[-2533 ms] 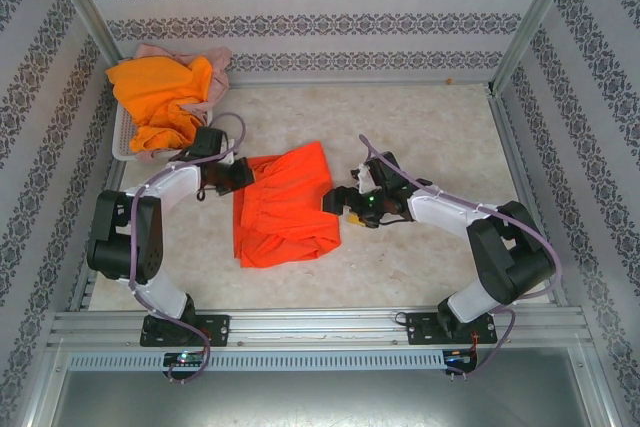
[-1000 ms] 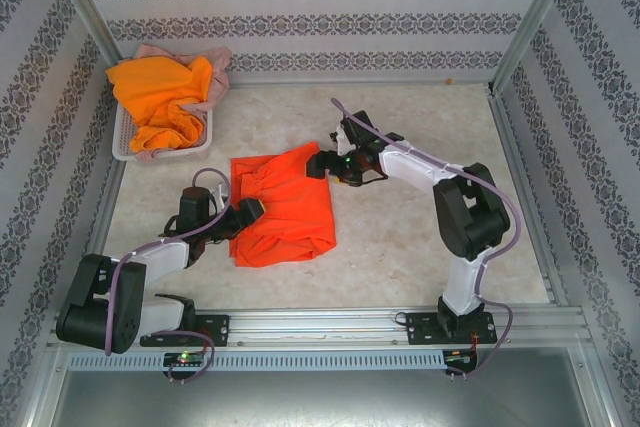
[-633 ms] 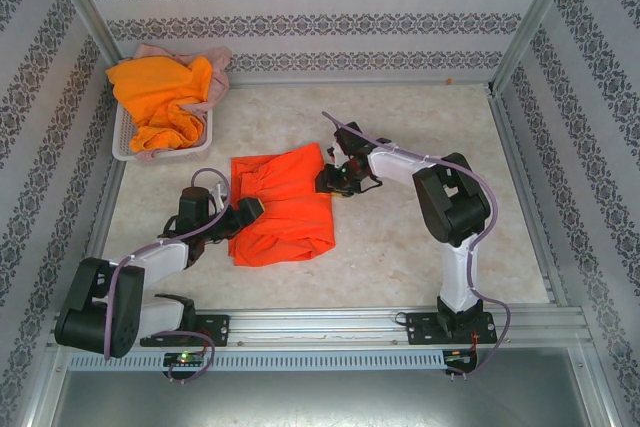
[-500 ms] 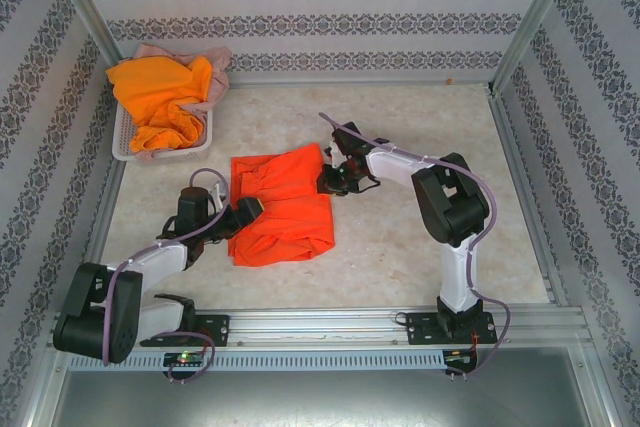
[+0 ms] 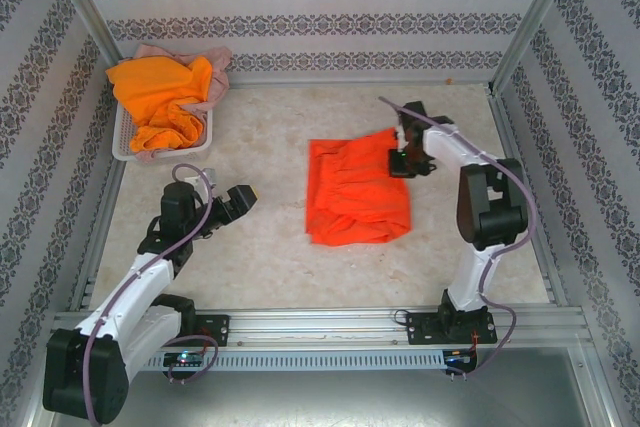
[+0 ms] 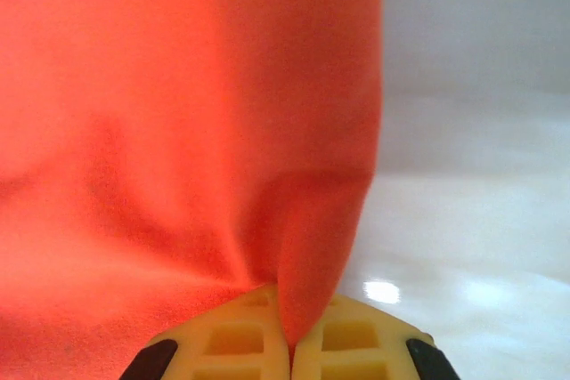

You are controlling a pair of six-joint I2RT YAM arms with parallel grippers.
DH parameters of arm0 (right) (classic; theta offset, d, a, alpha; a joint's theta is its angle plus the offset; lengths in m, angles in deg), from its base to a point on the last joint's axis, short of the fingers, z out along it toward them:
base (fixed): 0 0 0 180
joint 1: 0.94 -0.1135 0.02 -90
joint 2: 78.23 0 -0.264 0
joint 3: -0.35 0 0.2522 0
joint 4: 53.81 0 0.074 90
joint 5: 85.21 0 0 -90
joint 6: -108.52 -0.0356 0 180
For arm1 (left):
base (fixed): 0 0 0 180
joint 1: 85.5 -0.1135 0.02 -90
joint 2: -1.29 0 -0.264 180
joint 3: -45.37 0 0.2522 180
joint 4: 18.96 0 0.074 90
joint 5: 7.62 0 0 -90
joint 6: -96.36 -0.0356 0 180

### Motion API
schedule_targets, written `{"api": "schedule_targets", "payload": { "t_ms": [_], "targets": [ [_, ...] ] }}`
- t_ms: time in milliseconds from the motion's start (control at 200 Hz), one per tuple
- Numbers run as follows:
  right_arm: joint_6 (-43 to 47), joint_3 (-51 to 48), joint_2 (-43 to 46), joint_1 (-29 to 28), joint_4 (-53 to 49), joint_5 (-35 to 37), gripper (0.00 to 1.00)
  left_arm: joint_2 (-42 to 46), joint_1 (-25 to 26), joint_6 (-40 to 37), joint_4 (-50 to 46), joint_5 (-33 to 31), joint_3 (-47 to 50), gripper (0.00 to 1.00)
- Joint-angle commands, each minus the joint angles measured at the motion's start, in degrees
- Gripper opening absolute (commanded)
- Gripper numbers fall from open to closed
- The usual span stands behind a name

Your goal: Fold and stack the shorts

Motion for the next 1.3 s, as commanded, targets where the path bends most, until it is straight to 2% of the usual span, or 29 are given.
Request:
{"api": "schedule_targets", "payload": {
  "t_ms": [0,120,205,375,614,644,729,804,899,959,1059,1299],
  "targets": [
    [11.45,1.99,2.06,4.02,-8.95,20.12,0.0,0.02,0.36,-2.55,-4.25,-0.73,-1.78,0.96],
    [14.6,1.96,2.3,8.89,-7.35,31.2,0.0,-1.65,0.36,-4.44,-5.89,-0.44,-3.26,0.98],
    [16.95,2.16,2.41,12.3,-5.01,34.23,0.0,-3.21,0.36,-6.12,-7.73,-0.17,-4.82,0.99],
    [16.24,6.59,1.06,18.39,-3.82,33.82,0.0,-3.6,0.27,-7.74,-9.75,-1.57,-6.41,1.0],
    [19.04,13.0,-4.06,21.59,-2.68,34.09,0.0,-2.97,-0.25,-9.94,-13.05,-5.21,-8.43,1.0],
    [19.15,13.47,-4.78,21.61,-2.58,34.45,0.13,-2.52,-0.34,-10.03,-13.24,-5.94,-8.4,1.0],
    [17.68,15.67,-5.71,21.63,-3.81,34.21,0.35,-1.23,-0.52,-10.79,-14.52,-8.59,-9.19,1.0],
    [14.58,16.56,-3.26,21.39,-4.79,30.61,0.51,-0.37,-0.79,-12.0,-17.19,-12.14,-11.36,1.0],
    [9.16,13.98,5.37,20.86,-3.31,19.7,0.72,0.39,-0.94,-14.23,-21.01,-17.91,-16.17,1.0],
    [6.14,9.52,12.92,19.85,-0.02,11.1,0.85,0.47,-1.13,-15.84,-22.96,-22.44,-19.71,1.0],
    [1.97,-0.73,25.74,16.48,7.47,1.8,0.97,-1.83,-2.67,-18.28,-26.06,-29.22,-27.22,1.0],
    [-3.3,-29.65,49.8,13.0,28.09,-17.43,0.98,-16.92,-9.11,-22.46,-29.73,-31.05,-46.4,1.0]
  ]
}}
